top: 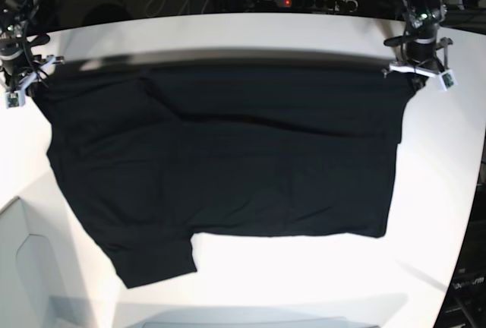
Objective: Fold the T-shirt properly
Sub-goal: 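Drag the shirt toward the robot with both grippers holding the fold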
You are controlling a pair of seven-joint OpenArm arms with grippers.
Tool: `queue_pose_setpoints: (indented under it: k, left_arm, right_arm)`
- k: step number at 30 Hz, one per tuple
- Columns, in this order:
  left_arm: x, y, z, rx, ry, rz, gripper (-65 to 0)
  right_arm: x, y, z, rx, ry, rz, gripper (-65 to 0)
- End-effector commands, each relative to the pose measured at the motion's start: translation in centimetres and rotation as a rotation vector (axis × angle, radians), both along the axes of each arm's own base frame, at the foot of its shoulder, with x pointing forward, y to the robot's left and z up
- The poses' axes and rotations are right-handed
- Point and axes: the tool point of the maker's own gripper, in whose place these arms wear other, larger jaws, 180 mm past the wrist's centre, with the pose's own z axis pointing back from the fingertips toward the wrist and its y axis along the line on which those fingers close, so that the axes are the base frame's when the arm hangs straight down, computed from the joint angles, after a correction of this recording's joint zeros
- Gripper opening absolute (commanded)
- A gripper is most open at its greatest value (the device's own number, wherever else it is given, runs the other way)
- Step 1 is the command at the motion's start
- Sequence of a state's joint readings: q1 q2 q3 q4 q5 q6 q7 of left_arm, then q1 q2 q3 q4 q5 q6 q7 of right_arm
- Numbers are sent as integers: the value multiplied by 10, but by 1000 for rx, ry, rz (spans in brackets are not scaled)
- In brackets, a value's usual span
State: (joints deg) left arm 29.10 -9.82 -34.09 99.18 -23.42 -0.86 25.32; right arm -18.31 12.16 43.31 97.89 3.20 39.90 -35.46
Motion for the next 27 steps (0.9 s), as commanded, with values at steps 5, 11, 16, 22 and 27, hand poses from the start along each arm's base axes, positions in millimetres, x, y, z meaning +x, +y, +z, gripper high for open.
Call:
queue_pose_setpoints:
  k: [5, 11, 16, 22, 27]
  left_arm:
    - [0, 10, 31, 81, -57, -6, -649]
    - [9, 6, 47, 97, -102, -21, -649]
    - [38, 7, 72, 111, -201, -23, -649]
    - [68, 3, 110, 129, -331, -30, -649]
    - [72, 0, 122, 142, -360, -38, -649]
  right_arm:
    - [5, -4, 29, -79, -49, 38, -650]
    - [23, 2, 55, -122, -119, 74, -650]
    - [65, 10, 83, -144, -197, 91, -650]
    - [117, 4, 130, -166, -263, 50, -650]
    - [127, 1, 143, -165, -278, 23, -650]
